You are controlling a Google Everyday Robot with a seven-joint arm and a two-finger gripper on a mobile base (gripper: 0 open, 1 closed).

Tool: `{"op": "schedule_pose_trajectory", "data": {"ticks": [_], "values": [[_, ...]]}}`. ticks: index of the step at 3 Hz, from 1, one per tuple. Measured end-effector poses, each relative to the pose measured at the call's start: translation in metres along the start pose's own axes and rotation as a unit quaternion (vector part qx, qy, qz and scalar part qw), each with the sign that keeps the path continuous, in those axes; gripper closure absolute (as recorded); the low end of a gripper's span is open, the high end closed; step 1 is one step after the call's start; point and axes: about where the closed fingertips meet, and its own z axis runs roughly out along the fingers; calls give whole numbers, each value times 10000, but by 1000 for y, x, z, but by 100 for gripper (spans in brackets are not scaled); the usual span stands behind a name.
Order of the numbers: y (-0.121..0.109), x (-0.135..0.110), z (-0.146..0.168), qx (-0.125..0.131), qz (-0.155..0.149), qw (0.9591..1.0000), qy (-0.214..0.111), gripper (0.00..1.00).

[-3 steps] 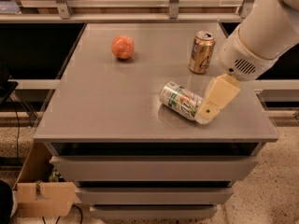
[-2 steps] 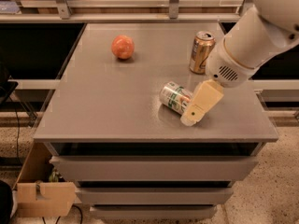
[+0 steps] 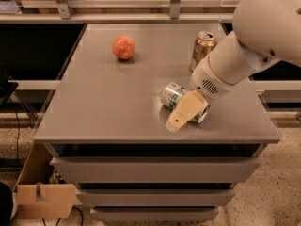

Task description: Move 7up can near apple

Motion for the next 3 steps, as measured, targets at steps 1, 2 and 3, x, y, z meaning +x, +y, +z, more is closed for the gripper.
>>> {"op": "schedule_pose_trajectory", "data": {"ticks": [1,2,3], "values": [[2,-4,14,-54,52,9999,-72,16],[2,-8,20,-85,35,9999,-112,38],[1,-11,22,-181,-118,9996,-164,62]]}}
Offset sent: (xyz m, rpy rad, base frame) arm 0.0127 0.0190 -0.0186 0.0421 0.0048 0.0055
